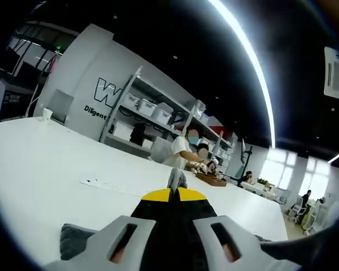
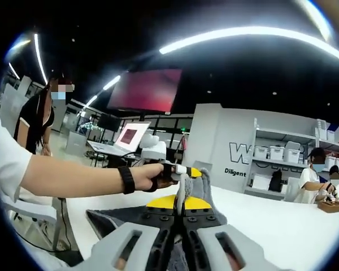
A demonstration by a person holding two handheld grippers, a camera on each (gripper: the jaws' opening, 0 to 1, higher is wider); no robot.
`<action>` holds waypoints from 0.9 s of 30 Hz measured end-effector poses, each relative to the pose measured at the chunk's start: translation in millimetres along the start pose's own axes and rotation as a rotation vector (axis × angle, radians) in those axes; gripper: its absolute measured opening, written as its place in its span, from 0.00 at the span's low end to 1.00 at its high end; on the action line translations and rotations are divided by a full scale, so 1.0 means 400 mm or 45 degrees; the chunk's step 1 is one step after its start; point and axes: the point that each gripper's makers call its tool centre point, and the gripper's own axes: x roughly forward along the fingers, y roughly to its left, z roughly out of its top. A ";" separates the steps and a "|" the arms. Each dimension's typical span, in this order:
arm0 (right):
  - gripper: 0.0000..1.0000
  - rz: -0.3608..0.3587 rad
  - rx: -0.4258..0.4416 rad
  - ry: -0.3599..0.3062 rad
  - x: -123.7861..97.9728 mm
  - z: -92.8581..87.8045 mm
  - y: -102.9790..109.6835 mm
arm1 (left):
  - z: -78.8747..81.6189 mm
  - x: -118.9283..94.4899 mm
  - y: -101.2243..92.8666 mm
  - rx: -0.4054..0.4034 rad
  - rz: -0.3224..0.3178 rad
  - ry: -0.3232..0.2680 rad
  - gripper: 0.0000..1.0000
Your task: Open the folded towel by lifting each exposed corner and separating the folded layers until the towel lies flat within the target outline without major curled edges
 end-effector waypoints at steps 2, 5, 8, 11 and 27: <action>0.00 -0.014 -0.011 0.000 -0.007 0.004 -0.008 | 0.001 0.008 -0.014 -0.004 -0.015 -0.003 0.00; 0.00 -0.041 -0.035 0.000 -0.013 0.009 -0.019 | -0.001 0.019 -0.028 -0.013 -0.029 -0.004 0.00; 0.00 -0.056 -0.046 -0.005 -0.019 0.016 -0.026 | -0.001 0.028 -0.043 -0.012 -0.038 -0.010 0.00; 0.00 -0.073 -0.067 -0.007 -0.027 0.022 -0.033 | -0.001 0.037 -0.057 -0.012 -0.049 -0.010 0.00; 0.00 -0.154 -0.121 0.013 -0.075 0.016 -0.097 | -0.010 0.107 -0.135 -0.021 -0.107 -0.015 0.00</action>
